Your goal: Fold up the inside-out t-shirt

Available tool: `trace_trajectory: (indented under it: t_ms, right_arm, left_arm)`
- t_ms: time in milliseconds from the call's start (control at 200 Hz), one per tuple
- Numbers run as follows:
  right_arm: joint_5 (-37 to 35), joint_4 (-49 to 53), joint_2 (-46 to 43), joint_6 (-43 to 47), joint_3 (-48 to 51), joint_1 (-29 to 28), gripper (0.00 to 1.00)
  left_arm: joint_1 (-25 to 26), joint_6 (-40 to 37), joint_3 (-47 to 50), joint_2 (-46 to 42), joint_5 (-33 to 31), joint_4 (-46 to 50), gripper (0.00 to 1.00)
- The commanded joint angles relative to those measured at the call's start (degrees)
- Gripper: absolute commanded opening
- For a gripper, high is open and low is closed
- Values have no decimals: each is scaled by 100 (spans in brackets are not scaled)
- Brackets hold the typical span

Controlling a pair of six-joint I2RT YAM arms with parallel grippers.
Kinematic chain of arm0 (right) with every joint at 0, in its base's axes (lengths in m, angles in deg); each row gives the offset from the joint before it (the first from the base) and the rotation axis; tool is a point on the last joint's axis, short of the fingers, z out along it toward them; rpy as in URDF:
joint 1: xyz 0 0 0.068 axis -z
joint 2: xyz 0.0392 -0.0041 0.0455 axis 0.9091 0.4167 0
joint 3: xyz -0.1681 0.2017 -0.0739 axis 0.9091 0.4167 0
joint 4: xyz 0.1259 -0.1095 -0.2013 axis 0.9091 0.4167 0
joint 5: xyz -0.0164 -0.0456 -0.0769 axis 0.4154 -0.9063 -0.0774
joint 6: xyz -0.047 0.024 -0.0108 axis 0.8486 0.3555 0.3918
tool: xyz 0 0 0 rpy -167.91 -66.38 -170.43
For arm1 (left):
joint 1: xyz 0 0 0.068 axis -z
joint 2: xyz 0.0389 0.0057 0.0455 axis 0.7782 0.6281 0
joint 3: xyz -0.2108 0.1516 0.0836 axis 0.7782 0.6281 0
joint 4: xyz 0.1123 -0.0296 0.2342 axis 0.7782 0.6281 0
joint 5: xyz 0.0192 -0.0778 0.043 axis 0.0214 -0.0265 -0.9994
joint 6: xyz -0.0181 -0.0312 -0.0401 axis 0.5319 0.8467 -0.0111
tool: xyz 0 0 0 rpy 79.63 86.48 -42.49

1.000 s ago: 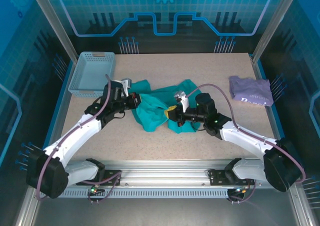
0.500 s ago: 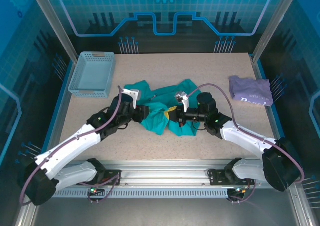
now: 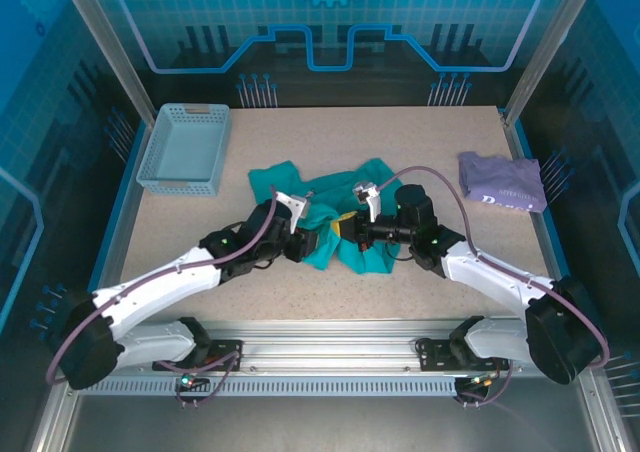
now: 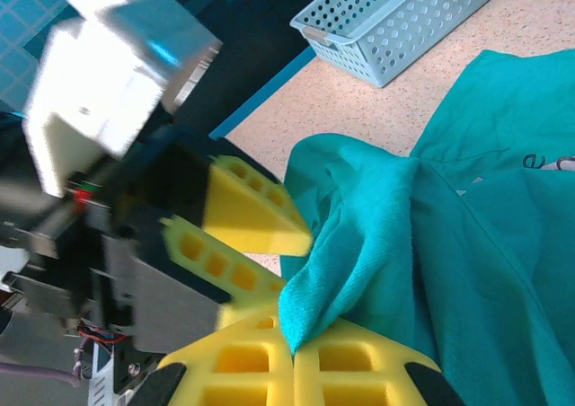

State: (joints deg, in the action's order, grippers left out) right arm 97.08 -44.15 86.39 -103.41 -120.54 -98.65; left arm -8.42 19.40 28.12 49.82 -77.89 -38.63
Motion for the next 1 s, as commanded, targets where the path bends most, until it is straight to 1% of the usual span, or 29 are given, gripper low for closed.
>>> trace_trajectory:
  t_ms: [0, 95, 185, 320, 480, 530, 585, 685, 750, 805, 890, 995]
  right_arm:
    - [-7, -10, -131, -71, -94, 106, 0]
    - [-16, -19, -166, -71, -52, 111, 0]
    - [-17, -23, -185, -71, -19, 120, 0]
    - [-15, -21, -166, -68, 3, 129, 0]
    - [-16, -32, -166, -45, 2, 138, 0]
    - [-16, -45, -157, -45, 8, 139, 0]
    - [-16, -45, -158, -40, 12, 146, 0]
    - [-49, 59, -199, 50, 20, 179, 0]
    - [-75, 319, -302, 133, 29, 242, 0]
    - [-131, 501, -453, 233, 47, 324, 0]
    - [-326, 878, -768, 349, 65, 491, 0]
    - [-858, 1480, -1128, 514, -20, 598, 0]
  left_arm:
    - [-165, -235, -240, 396, -64, -386, 43]
    - [-313, -184, -316, 686, -106, -531, 44]
    - [-476, -139, -338, 837, -18, -794, 46]
    - [-566, -191, -450, 1072, 257, -1133, 49]
    - [-576, -274, -613, 1389, 702, -1380, 48]
    - [-585, -304, -646, 1475, 865, -1464, 45]
    - [-617, -340, -690, 1548, 1096, -1556, 39]
    - [-730, -343, -616, 1553, 1563, -1903, 18]
    - [-854, -283, -504, 1486, 1890, -2170, 0]
    - [-969, -195, -388, 1364, 2138, -2318, 0]
    - [-1122, -25, -233, 1015, 2758, -2403, 0]
    - [-1243, 249, -112, 426, 3687, -2368, 0]
